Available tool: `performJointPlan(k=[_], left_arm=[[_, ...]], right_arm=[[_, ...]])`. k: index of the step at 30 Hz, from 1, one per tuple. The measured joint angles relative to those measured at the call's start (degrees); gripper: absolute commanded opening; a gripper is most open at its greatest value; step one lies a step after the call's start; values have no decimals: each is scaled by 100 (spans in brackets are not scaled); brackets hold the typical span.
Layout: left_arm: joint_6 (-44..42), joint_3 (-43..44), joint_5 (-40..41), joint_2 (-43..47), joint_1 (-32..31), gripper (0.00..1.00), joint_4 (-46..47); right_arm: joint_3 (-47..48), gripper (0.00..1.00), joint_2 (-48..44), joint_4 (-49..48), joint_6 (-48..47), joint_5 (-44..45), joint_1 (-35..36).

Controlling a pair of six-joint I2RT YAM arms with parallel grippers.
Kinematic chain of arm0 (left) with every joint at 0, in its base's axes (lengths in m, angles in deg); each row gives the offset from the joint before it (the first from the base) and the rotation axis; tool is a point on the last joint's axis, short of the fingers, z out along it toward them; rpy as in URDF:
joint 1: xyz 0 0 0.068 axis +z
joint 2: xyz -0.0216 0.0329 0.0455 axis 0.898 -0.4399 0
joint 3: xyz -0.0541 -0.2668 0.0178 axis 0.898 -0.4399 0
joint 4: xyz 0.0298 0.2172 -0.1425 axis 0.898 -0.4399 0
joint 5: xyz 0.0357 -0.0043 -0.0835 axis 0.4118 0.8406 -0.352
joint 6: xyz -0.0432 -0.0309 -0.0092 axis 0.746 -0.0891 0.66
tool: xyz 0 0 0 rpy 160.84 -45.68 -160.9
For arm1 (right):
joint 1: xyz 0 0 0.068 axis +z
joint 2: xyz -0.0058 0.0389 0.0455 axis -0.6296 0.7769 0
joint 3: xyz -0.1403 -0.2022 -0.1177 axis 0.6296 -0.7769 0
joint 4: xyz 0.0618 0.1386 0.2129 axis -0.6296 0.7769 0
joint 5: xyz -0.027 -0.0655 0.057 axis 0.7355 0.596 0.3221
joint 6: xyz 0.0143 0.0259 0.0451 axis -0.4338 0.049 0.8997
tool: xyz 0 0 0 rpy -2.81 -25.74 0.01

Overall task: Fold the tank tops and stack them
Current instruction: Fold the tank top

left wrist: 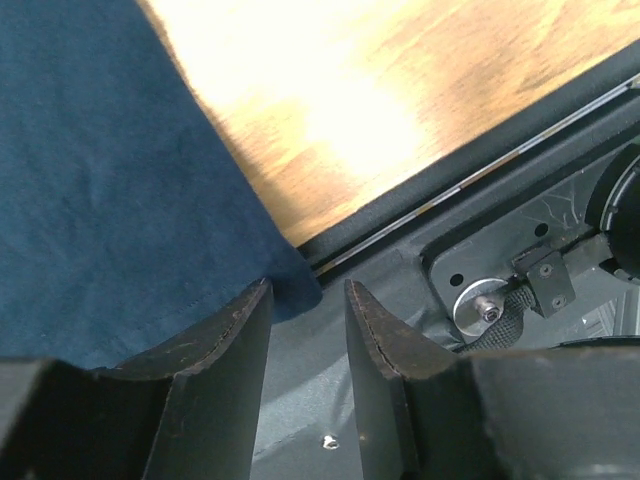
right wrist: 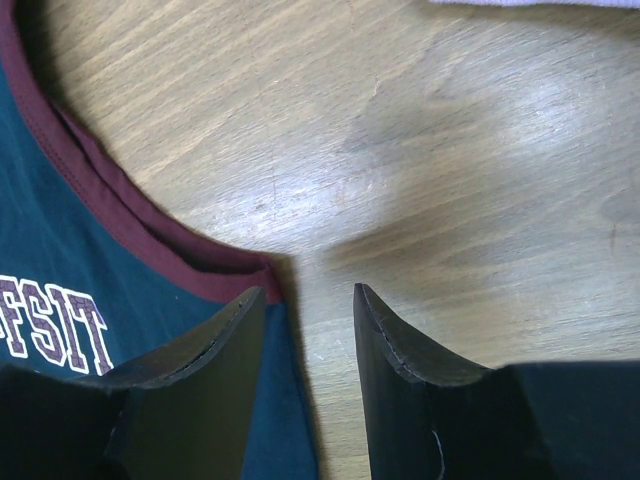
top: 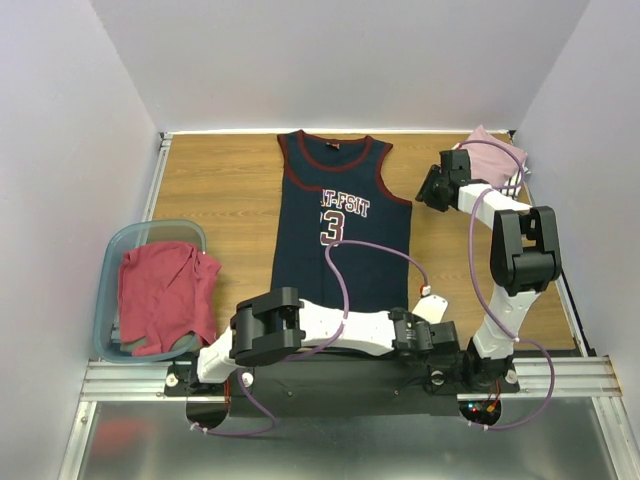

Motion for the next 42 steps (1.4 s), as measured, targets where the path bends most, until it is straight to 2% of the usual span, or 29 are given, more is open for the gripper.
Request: performJointPlan(k=[9, 13, 20, 27, 31, 36, 42], left_arm=[[-4, 74, 22, -72, -7, 38, -90], [-13, 74, 116, -74, -9, 29, -133], [-24, 74, 170, -74, -4, 0, -125], [-7, -162, 256, 66, 2, 0, 94], [109, -846, 278, 647, 20, 0, 302], [275, -1447, 273, 1379, 125, 0, 623], [361, -1646, 219, 1554, 260, 0, 833]], right_arm=[[0, 47, 0, 0, 13, -57, -11], [0, 47, 0, 0, 15, -103, -11], [0, 47, 0, 0, 15, -232, -11], [-20, 48, -11, -4, 13, -446, -11], [-33, 52, -20, -11, 9, -610, -11], [-33, 53, -20, -72, -4, -809, -11], [-33, 41, -20, -160, -9, -901, -9]])
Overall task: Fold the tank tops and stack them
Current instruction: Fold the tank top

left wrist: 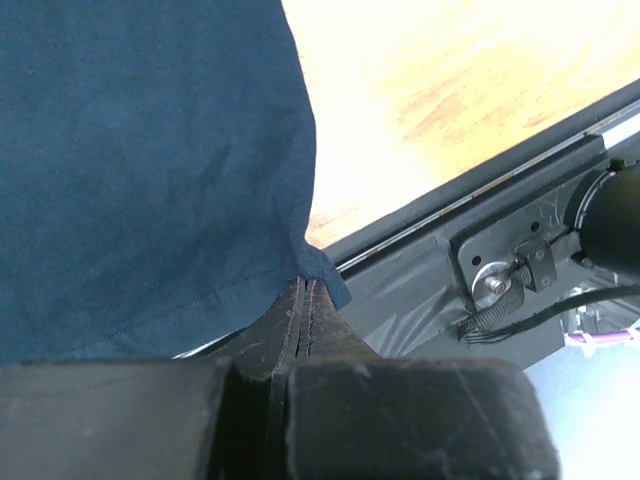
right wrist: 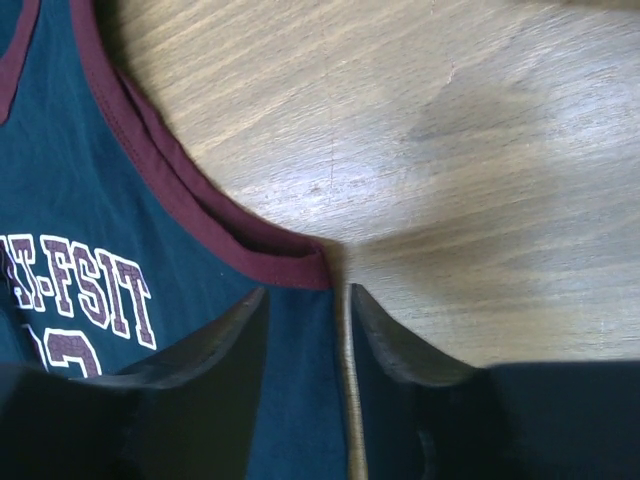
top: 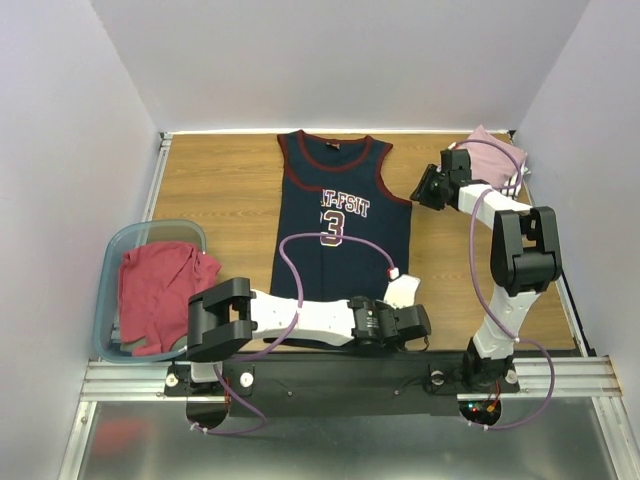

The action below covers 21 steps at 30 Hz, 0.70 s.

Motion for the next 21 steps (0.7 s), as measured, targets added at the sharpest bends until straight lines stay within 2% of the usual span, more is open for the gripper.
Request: performJointPlan(k=[21], left_arm=[[2, -140, -122, 0, 50, 0, 293]], right_arm=[[0, 38, 409, -243, 63, -79, 0]])
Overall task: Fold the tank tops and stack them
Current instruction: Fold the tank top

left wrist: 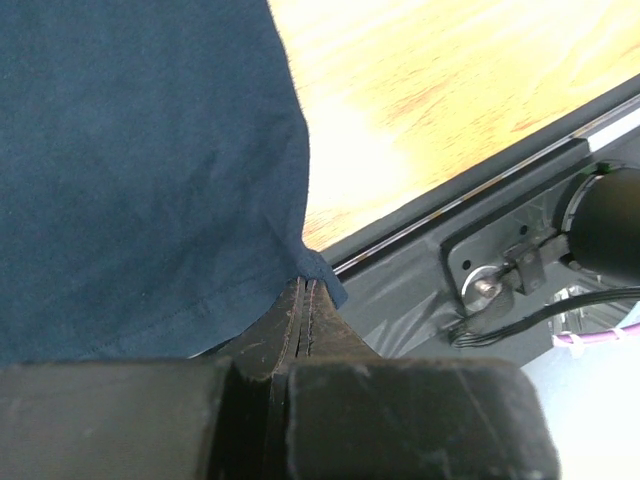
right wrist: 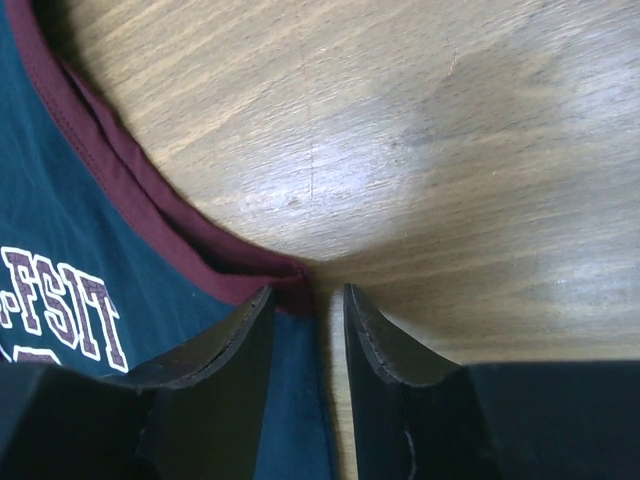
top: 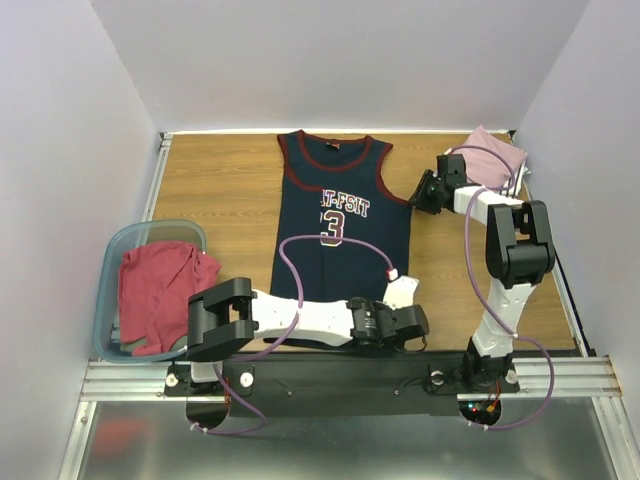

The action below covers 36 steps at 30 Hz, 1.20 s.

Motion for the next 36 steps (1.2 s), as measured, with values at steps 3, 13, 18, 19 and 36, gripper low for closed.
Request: performJointPlan(k=[3, 13, 18, 19, 36], left_arm=[[4, -101, -17, 22, -2, 0, 50], [22, -448, -17, 367, 0, 0, 256], [28, -789, -15, 697, 0, 0, 409], [33, -809, -13, 715, 0, 0, 420], [907, -2546, 175, 2216, 35, 0, 726]], right_arm=[[0, 33, 68, -66, 31, -2, 9], [2, 9, 114, -131, 136, 7, 13], [2, 4, 92, -131, 216, 7, 13], [2, 4, 68, -129, 245, 11, 22], [970, 4, -94, 256, 470, 841, 1075]])
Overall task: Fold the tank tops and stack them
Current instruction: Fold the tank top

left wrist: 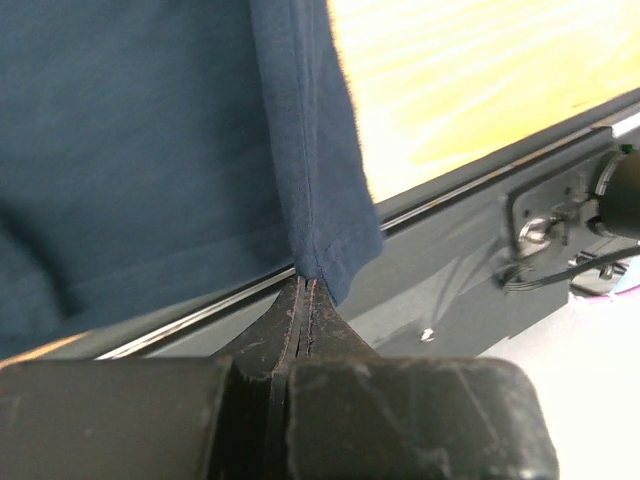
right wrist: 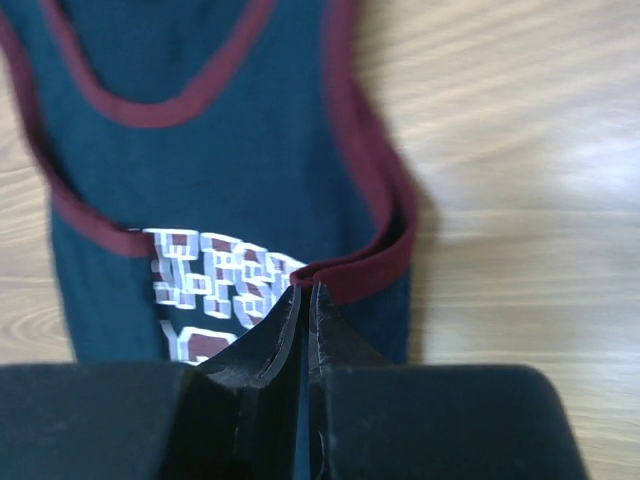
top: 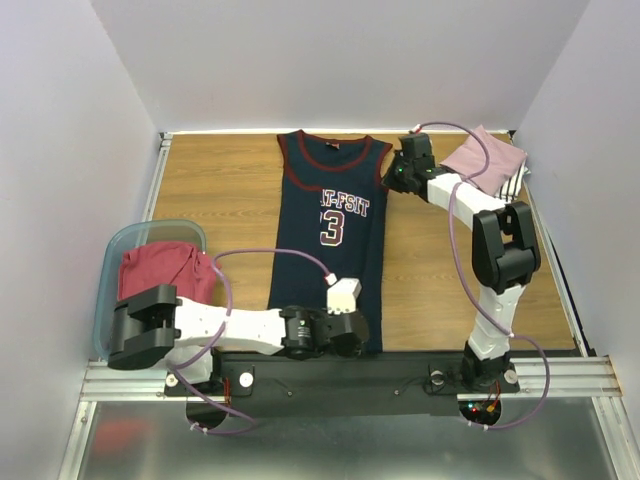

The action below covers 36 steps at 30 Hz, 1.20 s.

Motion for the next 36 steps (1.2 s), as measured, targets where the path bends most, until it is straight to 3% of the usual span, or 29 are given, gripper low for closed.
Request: performJointPlan(k=[16, 36], left_arm=[[1200, -1038, 160, 973, 0, 0, -417], [1585, -1165, 256, 1108, 2, 0, -1010]], right_arm=[[2105, 3, 1705, 514, 219, 466, 1303], [3058, 4, 2358, 804, 243, 549, 1526]])
